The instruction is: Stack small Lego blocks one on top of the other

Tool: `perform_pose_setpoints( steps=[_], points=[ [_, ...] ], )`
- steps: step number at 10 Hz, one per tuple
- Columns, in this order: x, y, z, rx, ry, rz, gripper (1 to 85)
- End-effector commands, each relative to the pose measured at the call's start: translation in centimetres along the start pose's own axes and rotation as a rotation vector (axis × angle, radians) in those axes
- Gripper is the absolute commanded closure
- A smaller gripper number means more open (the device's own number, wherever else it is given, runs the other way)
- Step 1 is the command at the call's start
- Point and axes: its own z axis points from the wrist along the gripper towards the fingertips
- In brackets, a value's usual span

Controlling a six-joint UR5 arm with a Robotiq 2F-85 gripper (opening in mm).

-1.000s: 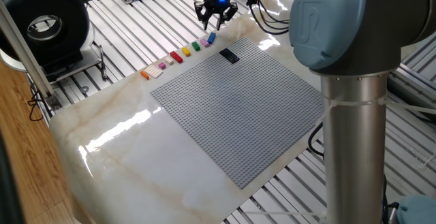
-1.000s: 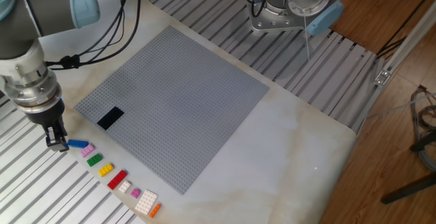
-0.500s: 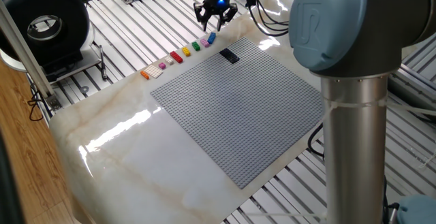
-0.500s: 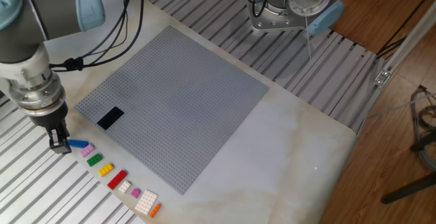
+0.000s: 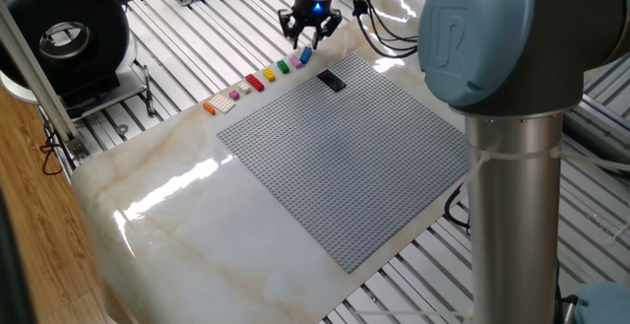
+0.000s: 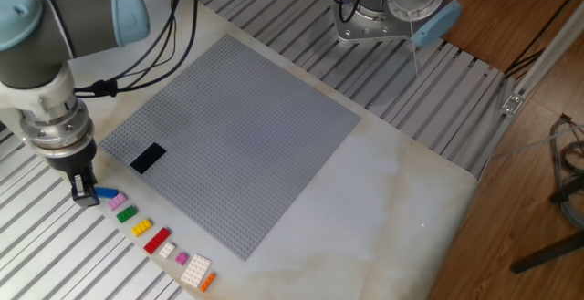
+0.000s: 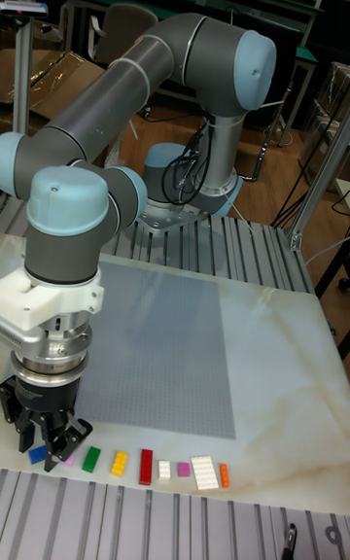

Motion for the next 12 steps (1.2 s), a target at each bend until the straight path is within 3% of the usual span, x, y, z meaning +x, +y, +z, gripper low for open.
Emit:
perform_pose_setpoints(
  steps=[1, 6, 12],
  points=[
    [0.2, -0.2, 0.2, 0.006, -0.01, 0.005, 41.3],
    [1.3, -0.8, -0.9, -0.003, 0.008, 0.009, 41.7],
    [1.5, -0.4, -0.4, -0.006, -0.003, 0.008, 41.3]
  ],
)
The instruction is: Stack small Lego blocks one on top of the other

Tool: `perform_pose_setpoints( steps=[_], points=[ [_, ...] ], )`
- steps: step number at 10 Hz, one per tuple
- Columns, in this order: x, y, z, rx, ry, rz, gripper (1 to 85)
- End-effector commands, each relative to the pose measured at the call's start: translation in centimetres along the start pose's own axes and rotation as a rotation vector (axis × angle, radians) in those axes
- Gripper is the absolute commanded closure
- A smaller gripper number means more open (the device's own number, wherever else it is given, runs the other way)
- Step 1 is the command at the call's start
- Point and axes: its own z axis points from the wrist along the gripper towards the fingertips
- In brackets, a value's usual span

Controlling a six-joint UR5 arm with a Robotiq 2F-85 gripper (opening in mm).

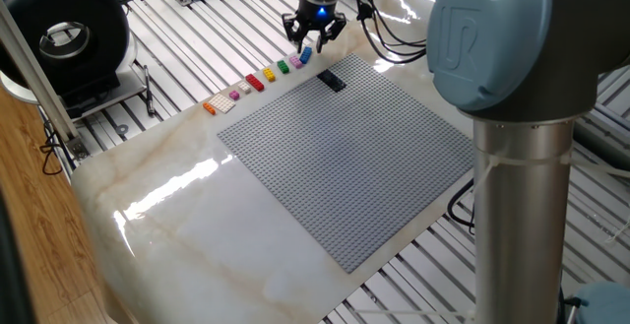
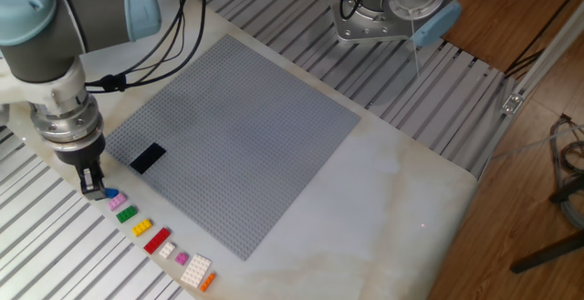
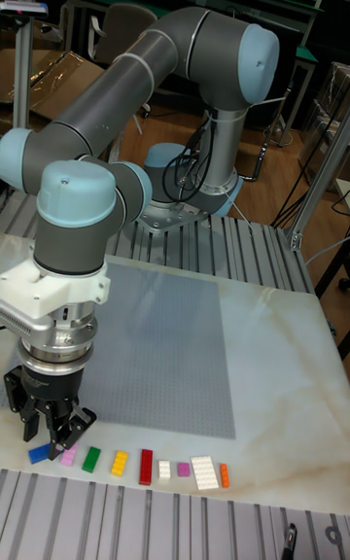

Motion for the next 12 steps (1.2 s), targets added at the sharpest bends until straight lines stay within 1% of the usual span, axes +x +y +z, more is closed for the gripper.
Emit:
perform_pose_setpoints(
  steps=[1, 3, 8, 12],
  points=[
    [0.15, 0.25, 0.07, -0.016, 0.001, 0.01, 41.3],
    [0.23, 0.38, 0.25, -0.025, 0.003, 0.012, 41.3],
    [-0.26, -0.08, 0.7, -0.027, -0.009, 0.002, 42.0],
    [-0.21, 0.11, 0.89, -0.032, -0.006, 0.004, 42.3]
  ],
)
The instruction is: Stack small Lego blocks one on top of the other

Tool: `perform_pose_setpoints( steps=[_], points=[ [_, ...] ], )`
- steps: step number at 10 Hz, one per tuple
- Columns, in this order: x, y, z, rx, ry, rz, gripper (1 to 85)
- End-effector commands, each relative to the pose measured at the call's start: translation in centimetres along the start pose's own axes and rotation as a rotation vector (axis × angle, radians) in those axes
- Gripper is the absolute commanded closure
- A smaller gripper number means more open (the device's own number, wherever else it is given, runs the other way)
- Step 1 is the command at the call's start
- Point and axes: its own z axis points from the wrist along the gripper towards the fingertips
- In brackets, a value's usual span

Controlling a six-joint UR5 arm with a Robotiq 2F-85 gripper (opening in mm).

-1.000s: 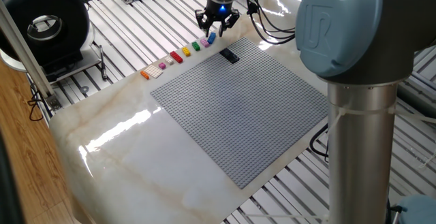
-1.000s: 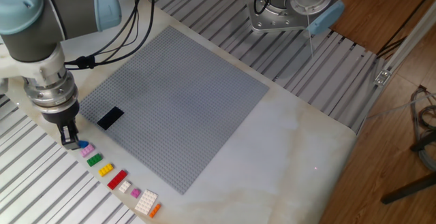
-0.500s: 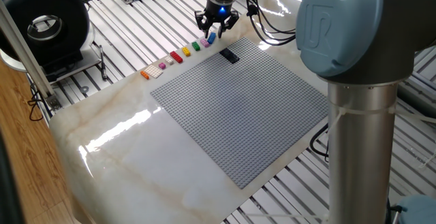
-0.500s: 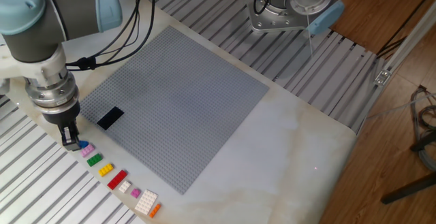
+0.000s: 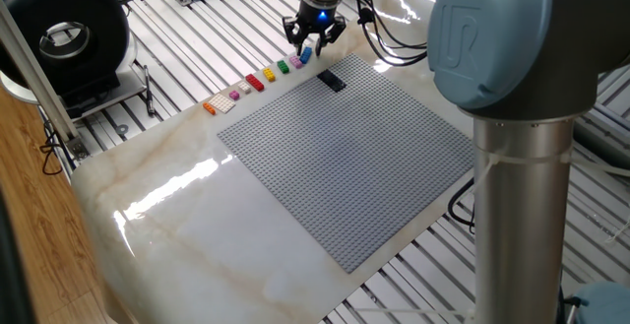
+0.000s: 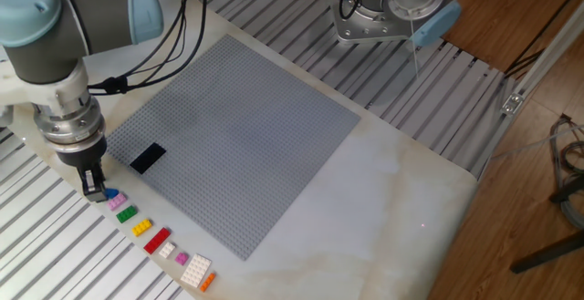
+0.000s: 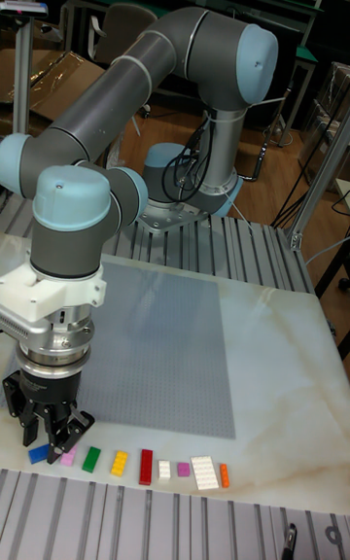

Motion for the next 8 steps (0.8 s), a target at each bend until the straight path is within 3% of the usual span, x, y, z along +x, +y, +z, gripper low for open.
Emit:
perform_pose_setpoints(
  steps=[1, 7, 8],
  points=[
    [-0.13, 0.17, 0.1, -0.011, 0.0, 0.009, 42.3],
    [0.01, 0.3, 0.42, 0.005, 0.002, 0.012, 43.7],
    [0.23, 0.24, 0.42, 0.005, 0.009, 0.015, 51.7]
  ],
)
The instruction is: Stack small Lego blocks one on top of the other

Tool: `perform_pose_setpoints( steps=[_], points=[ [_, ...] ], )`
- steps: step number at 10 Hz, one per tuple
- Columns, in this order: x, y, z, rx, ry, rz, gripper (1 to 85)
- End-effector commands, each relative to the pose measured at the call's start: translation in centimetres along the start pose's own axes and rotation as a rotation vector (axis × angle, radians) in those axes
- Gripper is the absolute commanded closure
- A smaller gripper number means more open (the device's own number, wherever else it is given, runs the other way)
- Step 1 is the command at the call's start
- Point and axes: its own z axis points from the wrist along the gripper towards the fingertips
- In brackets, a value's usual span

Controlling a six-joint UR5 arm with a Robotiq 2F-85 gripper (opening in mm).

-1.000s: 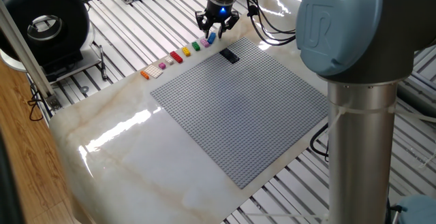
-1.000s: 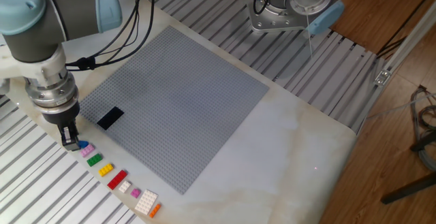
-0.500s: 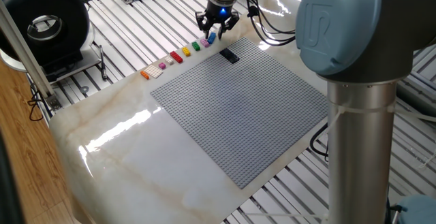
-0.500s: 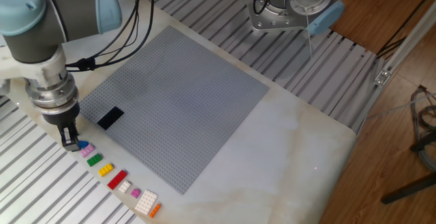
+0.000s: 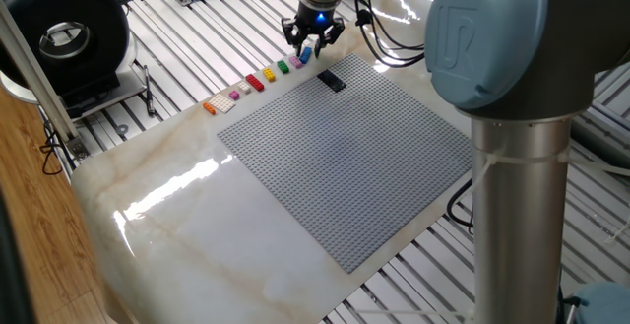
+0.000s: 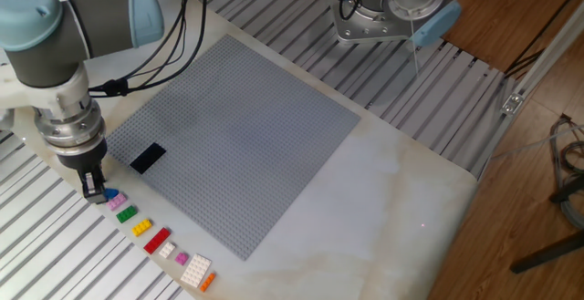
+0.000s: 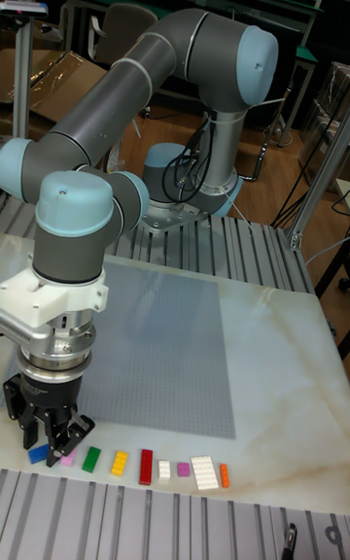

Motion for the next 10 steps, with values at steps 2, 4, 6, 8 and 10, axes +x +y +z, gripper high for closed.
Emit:
perform_pose_setpoints(
  steps=[2, 4, 6, 8, 10],
  points=[
    [0.3, -0.1, -0.1, 0.003, 0.015, 0.013, 74.0],
    [0.5, -0.3, -0.4, 0.014, 0.026, 0.013, 79.0],
    [0.5, -0.5, -0.6, 0.041, 0.039, 0.007, 84.7],
    [0.4, 0.3, -0.8, 0.02, 0.039, -0.026, 84.7],
    [-0.3, 0.4, -1.5, 0.007, 0.031, -0.097, 84.7]
  ],
)
